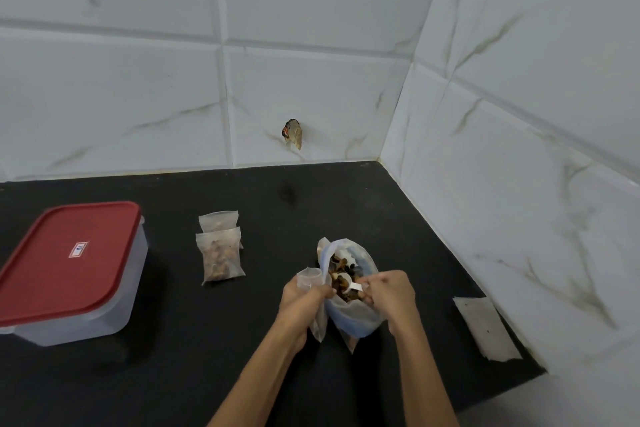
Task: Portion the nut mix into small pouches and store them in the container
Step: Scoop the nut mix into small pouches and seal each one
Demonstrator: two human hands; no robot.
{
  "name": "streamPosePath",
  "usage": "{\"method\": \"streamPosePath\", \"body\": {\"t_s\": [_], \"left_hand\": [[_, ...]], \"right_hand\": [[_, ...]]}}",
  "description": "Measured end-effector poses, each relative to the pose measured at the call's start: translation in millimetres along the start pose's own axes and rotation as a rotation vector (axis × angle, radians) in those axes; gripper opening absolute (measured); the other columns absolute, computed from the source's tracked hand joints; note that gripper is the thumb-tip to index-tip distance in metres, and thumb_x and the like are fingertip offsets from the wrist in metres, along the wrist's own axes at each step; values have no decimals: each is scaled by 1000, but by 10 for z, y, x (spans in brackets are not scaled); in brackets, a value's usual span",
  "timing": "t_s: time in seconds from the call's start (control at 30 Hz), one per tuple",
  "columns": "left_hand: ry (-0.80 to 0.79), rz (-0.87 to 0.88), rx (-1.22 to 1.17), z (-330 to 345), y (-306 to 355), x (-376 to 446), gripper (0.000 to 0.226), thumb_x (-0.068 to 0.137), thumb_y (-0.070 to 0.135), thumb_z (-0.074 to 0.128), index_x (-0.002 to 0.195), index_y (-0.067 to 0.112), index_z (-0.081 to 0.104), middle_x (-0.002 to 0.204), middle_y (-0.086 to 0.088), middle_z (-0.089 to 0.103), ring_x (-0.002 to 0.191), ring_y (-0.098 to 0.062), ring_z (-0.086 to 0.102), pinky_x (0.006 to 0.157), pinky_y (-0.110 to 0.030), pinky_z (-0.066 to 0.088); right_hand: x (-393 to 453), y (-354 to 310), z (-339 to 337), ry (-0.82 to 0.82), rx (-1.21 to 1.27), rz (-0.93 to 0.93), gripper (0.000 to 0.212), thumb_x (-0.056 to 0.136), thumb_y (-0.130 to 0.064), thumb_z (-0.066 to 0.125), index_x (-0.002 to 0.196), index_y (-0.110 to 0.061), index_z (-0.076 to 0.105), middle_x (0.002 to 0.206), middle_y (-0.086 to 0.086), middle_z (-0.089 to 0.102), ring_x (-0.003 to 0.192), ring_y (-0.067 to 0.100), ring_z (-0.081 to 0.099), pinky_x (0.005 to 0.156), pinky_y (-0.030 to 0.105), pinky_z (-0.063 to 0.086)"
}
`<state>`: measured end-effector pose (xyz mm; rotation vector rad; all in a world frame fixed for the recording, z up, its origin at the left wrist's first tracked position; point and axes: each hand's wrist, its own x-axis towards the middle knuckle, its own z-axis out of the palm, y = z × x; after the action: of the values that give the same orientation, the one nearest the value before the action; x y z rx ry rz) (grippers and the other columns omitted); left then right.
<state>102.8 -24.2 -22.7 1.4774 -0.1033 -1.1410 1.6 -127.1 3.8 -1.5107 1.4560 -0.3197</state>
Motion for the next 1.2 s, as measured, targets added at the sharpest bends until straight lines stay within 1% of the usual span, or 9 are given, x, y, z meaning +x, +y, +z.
{"method": "streamPosePath", "body": {"t_s": [0.17, 0.4, 0.5, 0.6, 0.7, 0.83, 0.93, 1.03, 1.2], "left_hand": [[-49, 13, -14, -72, -9, -8, 54, 69, 7, 71, 121, 9, 56, 108, -15, 69, 98, -28, 69, 86, -50, 56], [-47, 25, 7, -97, -8, 33, 51, 71, 7, 75, 118, 14, 57, 107, -11, 69, 97, -24, 69, 86, -47, 57], [-2, 85, 75, -91, 0, 26, 51, 71, 18, 81, 116, 16, 57, 107, -6, 68, 96, -17, 67, 85, -38, 56], [154, 288, 292, -68, 53, -54, 41, 72, 28, 82, 102, 20, 54, 101, 0, 63, 91, -9, 61, 70, -24, 50], [252, 497, 470, -22, 167, -169, 39, 75, 31, 78, 101, 24, 50, 98, 7, 59, 90, -5, 58, 70, -23, 50], [255, 584, 523, 73, 319, -289, 30, 82, 30, 70, 98, 29, 45, 88, 12, 55, 78, 3, 54, 62, -15, 45], [229, 594, 483, 127, 379, -307, 30, 82, 31, 70, 99, 26, 46, 88, 11, 56, 78, 0, 55, 59, -15, 42], [214, 597, 440, 148, 410, -310, 33, 79, 29, 73, 100, 23, 48, 89, 10, 59, 79, -1, 58, 60, -16, 44], [198, 625, 388, 141, 441, -313, 40, 75, 23, 78, 100, 24, 47, 87, 13, 56, 76, 4, 55, 60, -11, 42]], "right_hand": [[-2, 14, -49, -132, 230, 117, 21, 89, 3, 53, 86, -7, 71, 70, 9, 67, 55, 10, 53, 52, 20, 42], [-16, 58, -122, -215, 412, 186, 22, 88, 7, 52, 89, -2, 72, 75, 11, 66, 61, 12, 53, 57, 21, 42], [-23, 56, -152, -211, 470, 176, 21, 88, 7, 51, 89, -1, 71, 76, 10, 64, 62, 11, 50, 58, 22, 42], [-85, 22, -202, -159, 485, 128, 21, 88, 6, 52, 90, 0, 71, 75, 11, 65, 62, 12, 50, 59, 23, 42], [-208, -105, -290, -94, 458, 27, 21, 88, 5, 52, 88, -5, 71, 79, 12, 66, 66, 14, 52, 63, 26, 44], [-518, -376, -407, -38, 373, -248, 26, 88, 2, 55, 85, -19, 72, 83, 4, 69, 75, 11, 58, 66, 24, 45], [-750, -480, -369, 62, 52, -567, 25, 87, -4, 61, 88, -27, 73, 84, -12, 70, 79, 1, 63, 67, 15, 48], [-817, -468, -258, 169, -230, -808, 22, 87, -4, 62, 99, -18, 74, 93, -9, 70, 81, -4, 62, 72, 5, 46], [-810, -495, -208, 305, -319, -961, 21, 79, 6, 68, 89, -10, 77, 89, 4, 74, 83, 18, 68, 73, 14, 47]]}}
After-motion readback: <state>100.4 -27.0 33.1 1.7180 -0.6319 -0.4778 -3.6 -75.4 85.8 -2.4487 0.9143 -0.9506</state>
